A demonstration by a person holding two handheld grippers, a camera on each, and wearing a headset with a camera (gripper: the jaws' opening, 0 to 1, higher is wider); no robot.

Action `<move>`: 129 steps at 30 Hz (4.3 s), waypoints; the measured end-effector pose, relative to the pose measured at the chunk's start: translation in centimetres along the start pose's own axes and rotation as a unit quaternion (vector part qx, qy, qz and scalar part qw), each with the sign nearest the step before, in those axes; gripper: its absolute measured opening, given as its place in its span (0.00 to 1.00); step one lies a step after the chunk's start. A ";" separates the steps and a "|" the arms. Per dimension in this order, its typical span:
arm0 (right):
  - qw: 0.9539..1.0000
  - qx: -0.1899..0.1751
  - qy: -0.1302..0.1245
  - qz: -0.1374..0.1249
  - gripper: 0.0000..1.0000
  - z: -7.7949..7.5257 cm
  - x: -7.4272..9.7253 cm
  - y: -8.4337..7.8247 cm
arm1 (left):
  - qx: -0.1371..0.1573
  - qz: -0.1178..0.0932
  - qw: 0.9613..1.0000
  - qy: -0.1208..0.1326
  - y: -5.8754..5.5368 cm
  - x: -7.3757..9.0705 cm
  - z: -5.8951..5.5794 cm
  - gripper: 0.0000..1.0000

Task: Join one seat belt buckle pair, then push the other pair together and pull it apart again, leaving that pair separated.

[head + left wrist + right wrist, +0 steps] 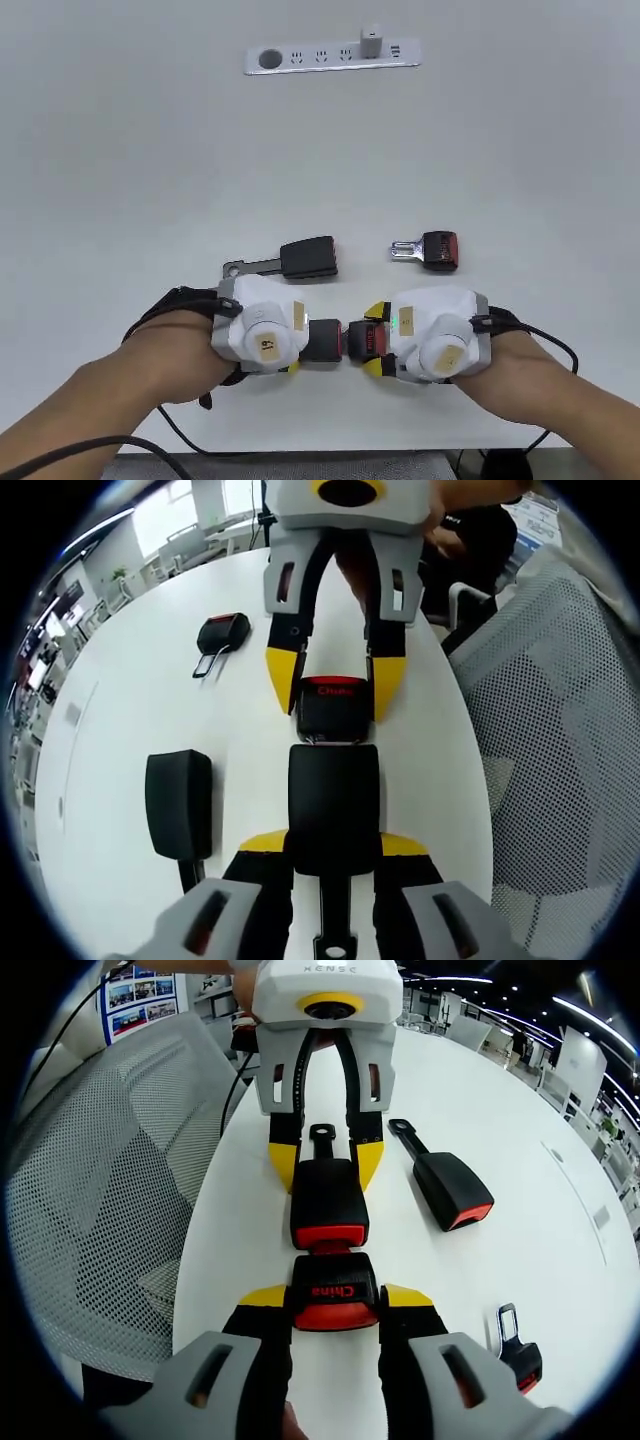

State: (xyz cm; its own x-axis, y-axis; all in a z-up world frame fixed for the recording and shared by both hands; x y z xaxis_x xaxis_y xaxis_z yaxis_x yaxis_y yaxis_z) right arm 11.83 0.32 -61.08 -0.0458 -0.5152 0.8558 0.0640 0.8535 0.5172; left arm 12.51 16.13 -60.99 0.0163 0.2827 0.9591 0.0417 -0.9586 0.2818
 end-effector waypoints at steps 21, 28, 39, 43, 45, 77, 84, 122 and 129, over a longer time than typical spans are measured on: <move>1.000 -0.021 0.009 -0.006 0.33 -0.1 -0.4 -0.6 | 0.001 -0.027 0.999 0.025 0.1 0.4 -0.4 0.36; 1.000 -0.019 -0.002 -0.020 0.34 -0.3 1.7 0.1 | 0.003 -0.047 0.998 0.033 1.5 3.3 0.2 0.39; 0.999 -0.010 -0.032 -0.014 0.35 -3.3 4.7 -0.5 | 0.013 -0.072 0.996 0.050 2.0 4.2 3.5 0.40; 0.999 -0.016 -0.042 -0.006 0.34 -5.3 5.3 -1.9 | 0.020 -0.065 0.996 0.052 1.5 3.3 5.1 0.40; 0.999 -0.019 -0.047 -0.001 0.34 -6.1 5.0 -2.9 | 0.027 -0.067 0.996 0.053 1.5 3.2 5.8 0.40; 0.999 -0.018 0.000 0.035 0.34 -12.6 3.9 -8.1 | 0.022 -0.041 0.999 0.010 0.7 0.1 11.0 0.44; 0.999 0.011 0.016 0.031 0.34 -13.0 4.0 -7.8 | 0.012 -0.039 0.999 0.009 1.0 0.0 11.2 0.39; 1.000 0.014 0.020 -0.012 0.33 -12.3 -0.2 -2.5 | 0.018 -0.035 0.999 0.004 1.0 -0.5 11.4 0.35; 1.000 0.022 0.019 -0.010 0.33 -12.2 -0.4 -2.3 | 0.018 -0.032 0.999 0.005 1.1 -0.6 11.3 0.35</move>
State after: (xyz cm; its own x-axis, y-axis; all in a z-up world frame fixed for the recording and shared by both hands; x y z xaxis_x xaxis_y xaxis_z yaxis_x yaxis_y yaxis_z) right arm 23.87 -2.39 -62.54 -0.0081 -0.5344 0.8452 0.0197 0.8450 0.5344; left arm 23.86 15.35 -61.55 0.0033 0.3431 0.9393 0.0776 -0.9365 0.3418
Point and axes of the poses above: the centre of the closed fingertips' face, and the gripper's own axes: x roughly backward along the fingers, z roughly to its left, y roughly out of its top, the point moved 9 cm from there along x, roughly backward along the fingers, and after that the axes turned 8 degrees about z, right-handed, at the moved point
